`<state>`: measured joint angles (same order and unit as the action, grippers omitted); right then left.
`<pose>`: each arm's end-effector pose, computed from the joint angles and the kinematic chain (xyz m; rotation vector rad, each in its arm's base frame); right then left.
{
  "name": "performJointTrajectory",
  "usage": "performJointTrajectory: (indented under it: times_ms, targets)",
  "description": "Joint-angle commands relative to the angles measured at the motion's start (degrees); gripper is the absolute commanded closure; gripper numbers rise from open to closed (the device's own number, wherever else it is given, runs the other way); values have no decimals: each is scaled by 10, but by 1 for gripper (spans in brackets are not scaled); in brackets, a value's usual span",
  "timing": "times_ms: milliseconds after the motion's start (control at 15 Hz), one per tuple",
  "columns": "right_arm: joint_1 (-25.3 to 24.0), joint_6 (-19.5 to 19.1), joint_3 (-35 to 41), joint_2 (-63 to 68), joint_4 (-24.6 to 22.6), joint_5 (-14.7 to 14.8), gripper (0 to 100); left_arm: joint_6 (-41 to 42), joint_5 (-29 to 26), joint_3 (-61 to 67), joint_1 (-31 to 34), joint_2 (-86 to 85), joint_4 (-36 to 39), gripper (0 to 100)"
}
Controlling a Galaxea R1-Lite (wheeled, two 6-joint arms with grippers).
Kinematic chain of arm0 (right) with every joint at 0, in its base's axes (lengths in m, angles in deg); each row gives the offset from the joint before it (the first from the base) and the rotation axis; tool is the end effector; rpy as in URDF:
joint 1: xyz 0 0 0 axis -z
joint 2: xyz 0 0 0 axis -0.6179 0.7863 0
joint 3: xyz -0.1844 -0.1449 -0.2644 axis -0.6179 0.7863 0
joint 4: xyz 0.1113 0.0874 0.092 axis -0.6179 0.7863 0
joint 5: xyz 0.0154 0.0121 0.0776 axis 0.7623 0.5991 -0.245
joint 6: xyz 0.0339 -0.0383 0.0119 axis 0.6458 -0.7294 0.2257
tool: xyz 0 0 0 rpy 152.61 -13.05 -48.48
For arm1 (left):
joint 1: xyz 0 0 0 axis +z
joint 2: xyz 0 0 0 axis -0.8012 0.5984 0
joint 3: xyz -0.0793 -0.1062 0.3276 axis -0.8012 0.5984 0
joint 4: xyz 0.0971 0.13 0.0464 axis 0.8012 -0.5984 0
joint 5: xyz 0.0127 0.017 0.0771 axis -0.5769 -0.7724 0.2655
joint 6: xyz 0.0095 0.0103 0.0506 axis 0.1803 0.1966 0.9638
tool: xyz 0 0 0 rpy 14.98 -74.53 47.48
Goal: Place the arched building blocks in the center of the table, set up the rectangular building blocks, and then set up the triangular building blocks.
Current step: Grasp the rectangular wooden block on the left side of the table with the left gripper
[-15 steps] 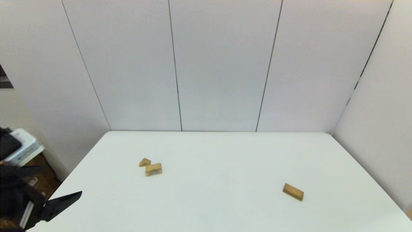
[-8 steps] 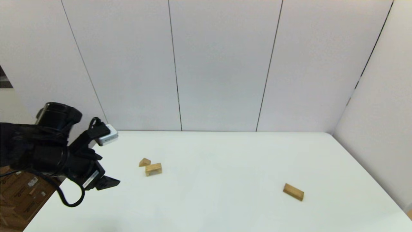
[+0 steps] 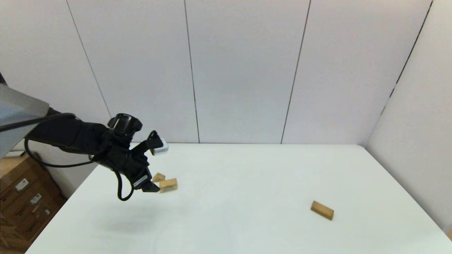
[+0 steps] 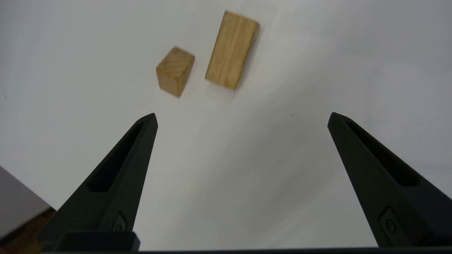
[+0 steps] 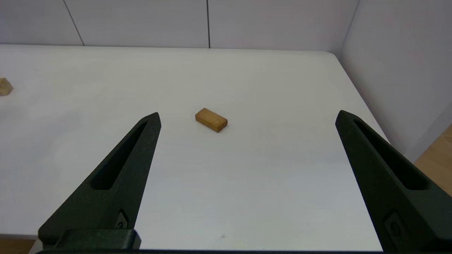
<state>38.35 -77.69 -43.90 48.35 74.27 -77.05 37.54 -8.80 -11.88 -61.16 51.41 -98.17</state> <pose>-0.0728 0.0007 0.0736 -0.0086 0.0507 0.0059 0.3826 -0.0628 0.1231 0.7036 0.9217 -0.7193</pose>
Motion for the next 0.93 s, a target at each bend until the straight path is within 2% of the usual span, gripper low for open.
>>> performJointTrajectory:
  times_ms: [67, 200, 933]
  targets:
    - [0, 0, 0, 1, 0, 0, 0, 29, 0, -65, -13, 59, -51, 0]
    - [0, 0, 0, 0, 0, 0, 0, 30, 1, -99, -14, 74, -101, 0]
    - [0, 0, 0, 0, 0, 0, 0, 30, 0, -173, -18, 170, -108, 0]
